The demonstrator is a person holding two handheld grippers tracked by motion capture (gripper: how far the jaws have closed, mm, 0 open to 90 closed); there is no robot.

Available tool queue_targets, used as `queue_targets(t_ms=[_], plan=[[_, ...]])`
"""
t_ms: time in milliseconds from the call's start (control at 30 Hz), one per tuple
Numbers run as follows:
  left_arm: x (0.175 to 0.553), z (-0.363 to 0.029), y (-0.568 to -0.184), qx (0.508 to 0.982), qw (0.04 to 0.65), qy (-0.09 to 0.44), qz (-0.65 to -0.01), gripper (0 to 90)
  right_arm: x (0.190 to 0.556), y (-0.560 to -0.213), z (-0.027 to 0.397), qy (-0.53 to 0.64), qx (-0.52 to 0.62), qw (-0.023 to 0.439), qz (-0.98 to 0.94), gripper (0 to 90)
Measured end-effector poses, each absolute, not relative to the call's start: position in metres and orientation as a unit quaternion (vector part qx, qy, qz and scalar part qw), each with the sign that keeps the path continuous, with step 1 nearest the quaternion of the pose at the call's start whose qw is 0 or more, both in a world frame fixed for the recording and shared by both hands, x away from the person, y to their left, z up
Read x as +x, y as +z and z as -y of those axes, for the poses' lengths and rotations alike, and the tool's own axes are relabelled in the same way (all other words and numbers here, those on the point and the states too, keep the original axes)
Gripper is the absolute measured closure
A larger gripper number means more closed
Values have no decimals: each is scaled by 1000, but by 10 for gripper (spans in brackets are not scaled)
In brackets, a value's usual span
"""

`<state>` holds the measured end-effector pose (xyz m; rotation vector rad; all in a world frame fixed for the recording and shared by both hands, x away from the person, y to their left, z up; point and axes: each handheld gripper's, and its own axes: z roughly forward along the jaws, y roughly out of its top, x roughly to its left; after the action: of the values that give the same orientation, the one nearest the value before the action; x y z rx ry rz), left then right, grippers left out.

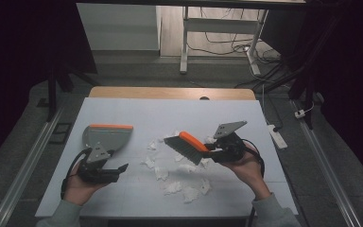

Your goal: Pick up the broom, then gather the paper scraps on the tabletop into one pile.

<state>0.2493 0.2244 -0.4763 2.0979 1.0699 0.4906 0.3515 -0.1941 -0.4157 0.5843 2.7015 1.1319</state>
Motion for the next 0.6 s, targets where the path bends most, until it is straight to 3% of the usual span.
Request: queue_targets(t_ms=[600], plan=[[251, -239, -485, 803, 368, 189, -430, 279, 373, -407, 246, 401, 267, 129, -867, 682]])
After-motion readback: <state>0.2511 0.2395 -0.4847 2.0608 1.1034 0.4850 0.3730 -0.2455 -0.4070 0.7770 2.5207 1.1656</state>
